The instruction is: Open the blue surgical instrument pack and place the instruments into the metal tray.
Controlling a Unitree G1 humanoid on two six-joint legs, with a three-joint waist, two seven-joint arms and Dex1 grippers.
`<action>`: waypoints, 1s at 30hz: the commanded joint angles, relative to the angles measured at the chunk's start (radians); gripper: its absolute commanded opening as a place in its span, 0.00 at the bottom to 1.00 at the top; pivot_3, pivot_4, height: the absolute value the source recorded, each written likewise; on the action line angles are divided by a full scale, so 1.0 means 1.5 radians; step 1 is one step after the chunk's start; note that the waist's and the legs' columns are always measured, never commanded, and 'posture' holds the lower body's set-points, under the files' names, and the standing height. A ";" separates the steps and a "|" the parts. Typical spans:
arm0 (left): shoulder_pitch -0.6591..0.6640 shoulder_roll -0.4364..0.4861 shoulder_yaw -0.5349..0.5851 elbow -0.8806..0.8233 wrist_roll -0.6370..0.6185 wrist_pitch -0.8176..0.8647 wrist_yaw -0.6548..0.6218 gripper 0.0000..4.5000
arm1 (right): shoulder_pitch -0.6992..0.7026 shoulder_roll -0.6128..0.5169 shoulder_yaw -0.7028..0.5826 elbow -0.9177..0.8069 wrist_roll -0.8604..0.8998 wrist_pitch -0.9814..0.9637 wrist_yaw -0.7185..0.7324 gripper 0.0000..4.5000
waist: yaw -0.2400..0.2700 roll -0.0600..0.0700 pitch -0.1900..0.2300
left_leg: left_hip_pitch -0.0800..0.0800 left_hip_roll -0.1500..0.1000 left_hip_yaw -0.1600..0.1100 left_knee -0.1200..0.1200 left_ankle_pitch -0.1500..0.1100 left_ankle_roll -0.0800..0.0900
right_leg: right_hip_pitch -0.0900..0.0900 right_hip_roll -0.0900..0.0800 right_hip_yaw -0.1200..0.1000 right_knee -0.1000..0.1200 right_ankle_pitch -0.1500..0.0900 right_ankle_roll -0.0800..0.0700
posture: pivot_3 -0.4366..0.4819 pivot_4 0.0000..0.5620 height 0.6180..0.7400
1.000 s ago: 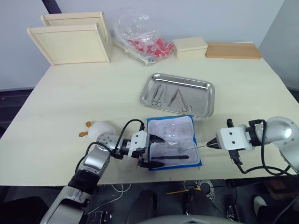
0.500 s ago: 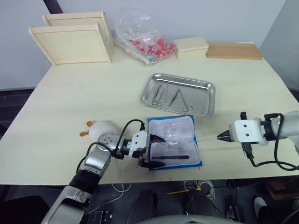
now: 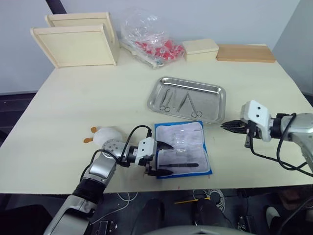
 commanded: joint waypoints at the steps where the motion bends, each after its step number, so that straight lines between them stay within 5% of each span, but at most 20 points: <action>1: 0.026 0.004 -0.034 0.020 0.028 0.012 -0.010 1.00 | -0.010 -0.003 -0.025 -0.038 0.031 0.027 -0.005 0.02 | 0.000 0.000 0.000 | 0.000 0.000 0.000 0.000 0.000 0.000 | 0.000 0.000 0.000 0.000 0.000 0.000 | 0.48 0.27 1.00; 9: 0.028 0.004 -0.035 0.019 0.028 0.014 -0.008 1.00 | -0.021 0.008 -0.045 -0.061 0.105 0.075 -0.019 0.02 | -0.001 0.000 0.000 | 0.000 0.000 0.000 0.000 0.000 0.000 | 0.000 0.000 0.000 0.000 0.000 0.000 | 0.48 0.27 1.00; 19: 0.027 0.005 -0.035 0.020 0.027 0.014 -0.011 1.00 | 0.030 -0.004 -0.012 -0.039 0.041 -0.053 0.010 0.02 | -0.001 0.000 0.000 | 0.000 0.000 0.000 0.000 0.000 0.000 | 0.000 0.000 0.000 0.000 0.000 0.000 | 0.48 0.27 1.00; 22: 0.025 0.005 -0.035 0.022 0.028 0.013 -0.012 1.00 | 0.044 -0.003 0.009 -0.025 0.029 -0.094 0.040 0.19 | -0.001 0.000 0.000 | 0.000 0.000 0.000 0.000 0.000 0.000 | 0.000 0.000 0.000 0.000 0.000 0.000 | 0.48 0.27 1.00; 30: 0.022 0.005 -0.036 0.019 0.027 0.017 -0.012 1.00 | 0.020 0.055 0.078 0.112 -0.031 -0.264 0.100 0.96 | -0.001 0.000 0.000 | 0.000 0.000 0.000 0.000 0.000 0.000 | 0.000 0.000 0.000 0.000 0.000 0.000 | 0.48 0.27 1.00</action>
